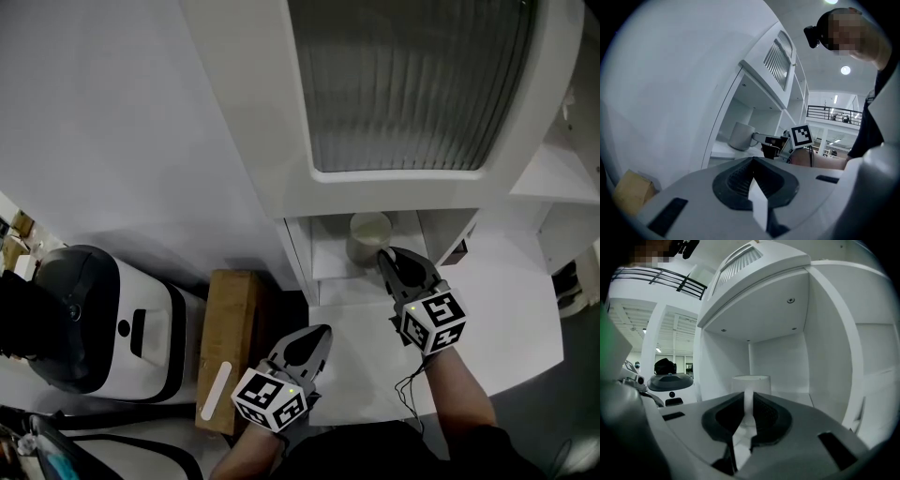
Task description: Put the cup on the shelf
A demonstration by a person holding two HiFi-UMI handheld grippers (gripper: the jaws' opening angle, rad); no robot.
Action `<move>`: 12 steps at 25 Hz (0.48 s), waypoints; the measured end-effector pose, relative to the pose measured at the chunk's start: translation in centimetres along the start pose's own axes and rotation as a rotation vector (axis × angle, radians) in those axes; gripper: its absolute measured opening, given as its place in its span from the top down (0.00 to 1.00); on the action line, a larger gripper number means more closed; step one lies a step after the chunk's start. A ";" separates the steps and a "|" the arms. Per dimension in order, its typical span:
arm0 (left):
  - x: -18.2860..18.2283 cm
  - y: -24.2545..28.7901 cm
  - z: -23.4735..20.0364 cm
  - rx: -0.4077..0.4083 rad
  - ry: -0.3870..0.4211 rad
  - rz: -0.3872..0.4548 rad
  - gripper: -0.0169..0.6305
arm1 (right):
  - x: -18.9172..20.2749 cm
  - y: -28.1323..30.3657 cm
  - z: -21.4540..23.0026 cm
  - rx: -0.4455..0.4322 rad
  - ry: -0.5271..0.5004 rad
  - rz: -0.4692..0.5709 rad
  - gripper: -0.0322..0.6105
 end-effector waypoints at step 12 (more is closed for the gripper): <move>-0.2 0.3 0.2 -0.015 0.003 -0.001 0.97 | 0.1 1.2 0.7 0.006 -0.018 0.009 0.90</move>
Point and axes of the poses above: the fingertips, and each gripper's own axes: y forward along the fingers, z to its right, x out of its underside, the point moved 4 cm from there along -y, backward along the fingers, and after that the axes turned 7 degrees about -z, right-handed, at the moved point
